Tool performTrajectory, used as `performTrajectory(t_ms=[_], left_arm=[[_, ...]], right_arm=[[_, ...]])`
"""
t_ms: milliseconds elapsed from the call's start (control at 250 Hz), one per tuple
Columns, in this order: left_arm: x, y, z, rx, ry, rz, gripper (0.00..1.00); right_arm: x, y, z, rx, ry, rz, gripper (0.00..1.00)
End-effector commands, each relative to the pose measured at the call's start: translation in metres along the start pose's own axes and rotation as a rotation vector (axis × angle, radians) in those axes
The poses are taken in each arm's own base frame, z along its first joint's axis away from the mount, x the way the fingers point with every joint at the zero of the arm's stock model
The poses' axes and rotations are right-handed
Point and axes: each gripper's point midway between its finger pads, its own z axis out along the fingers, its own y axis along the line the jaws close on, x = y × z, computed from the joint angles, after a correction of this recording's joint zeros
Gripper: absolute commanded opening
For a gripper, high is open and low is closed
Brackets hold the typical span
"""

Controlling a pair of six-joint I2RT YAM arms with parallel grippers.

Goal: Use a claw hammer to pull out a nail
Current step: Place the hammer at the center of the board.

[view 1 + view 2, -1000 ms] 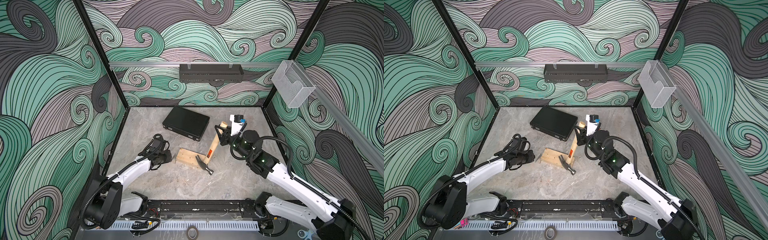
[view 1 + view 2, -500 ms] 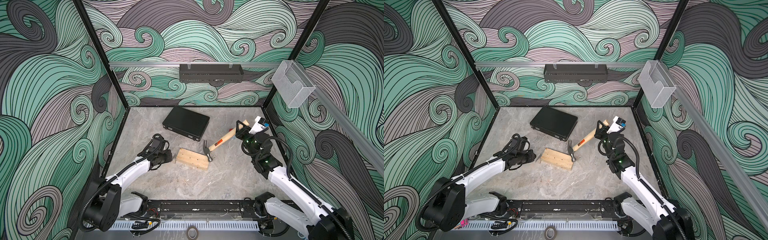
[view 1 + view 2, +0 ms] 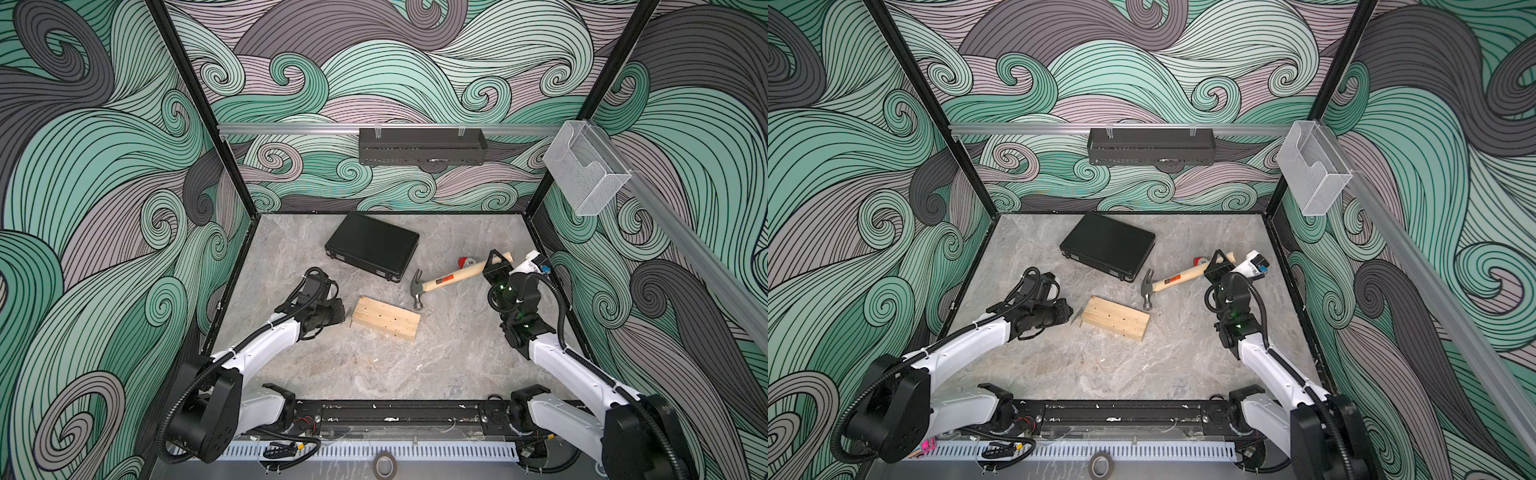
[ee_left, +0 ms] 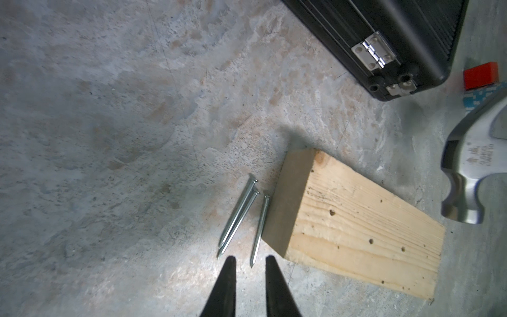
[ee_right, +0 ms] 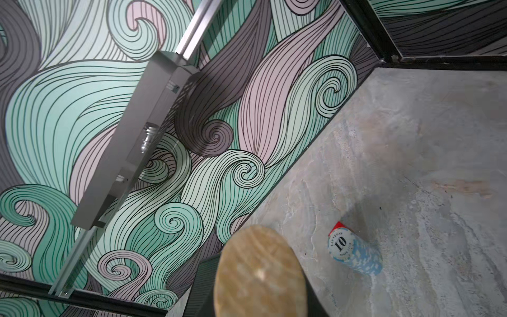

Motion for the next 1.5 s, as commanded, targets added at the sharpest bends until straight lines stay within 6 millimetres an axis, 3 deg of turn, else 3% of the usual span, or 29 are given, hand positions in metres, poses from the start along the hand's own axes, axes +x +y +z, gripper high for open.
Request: performTrajectory(t_ms=[0, 104, 240, 475, 675, 887, 899, 923, 947, 963, 1167, 1322, 1494], left_arm=[[0.002, -0.001, 0.0, 0.01, 0.01, -0.008, 0.2], [-0.001, -0.01, 0.0, 0.053, 0.002, 0.008, 0.21], [-0.013, -0.042, -0.009, 0.167, -0.051, 0.122, 0.24], [-0.034, -0.123, -0.029, 0.33, -0.178, 0.555, 0.37], [-0.035, -0.197, -0.027, 0.491, -0.215, 0.921, 0.42], [-0.034, -0.254, -0.015, 0.668, -0.224, 1.157, 0.57], [-0.033, -0.256, -0.014, 0.675, -0.227, 1.177, 0.64], [-0.031, -0.261, -0.012, 0.692, -0.234, 1.213, 0.68], [-0.028, -0.266, -0.01, 0.71, -0.239, 1.253, 0.96], [-0.026, -0.269, -0.009, 0.722, -0.243, 1.279, 0.99], [-0.014, -0.299, 0.019, 0.814, -0.233, 1.441, 0.98], [-0.011, -0.319, 0.044, 0.852, -0.167, 1.5, 0.85], [-0.006, -0.339, 0.068, 0.888, -0.138, 1.492, 0.81]], right_arm=[[-0.05, 0.043, -0.009, -0.18, -0.179, 0.266, 0.0], [-0.048, 0.043, -0.009, -0.177, -0.165, 0.251, 0.0], [-0.045, 0.037, -0.011, -0.156, -0.156, 0.243, 0.0], [-0.039, 0.021, -0.011, -0.141, -0.169, 0.292, 0.0], [-0.036, 0.02, -0.009, -0.156, -0.171, 0.308, 0.0], [-0.024, 0.018, -0.001, -0.141, -0.131, 0.325, 0.0], [-0.022, 0.018, -0.001, -0.14, -0.126, 0.326, 0.0], [-0.021, 0.018, 0.0, -0.139, -0.12, 0.33, 0.0], [-0.018, 0.017, 0.002, -0.135, -0.11, 0.332, 0.0], [-0.017, 0.017, 0.002, -0.133, -0.107, 0.332, 0.0], [-0.005, 0.011, 0.007, -0.111, -0.066, 0.334, 0.0], [0.002, 0.007, 0.008, -0.104, -0.041, 0.347, 0.0], [0.007, 0.001, 0.007, -0.085, -0.027, 0.352, 0.0]])
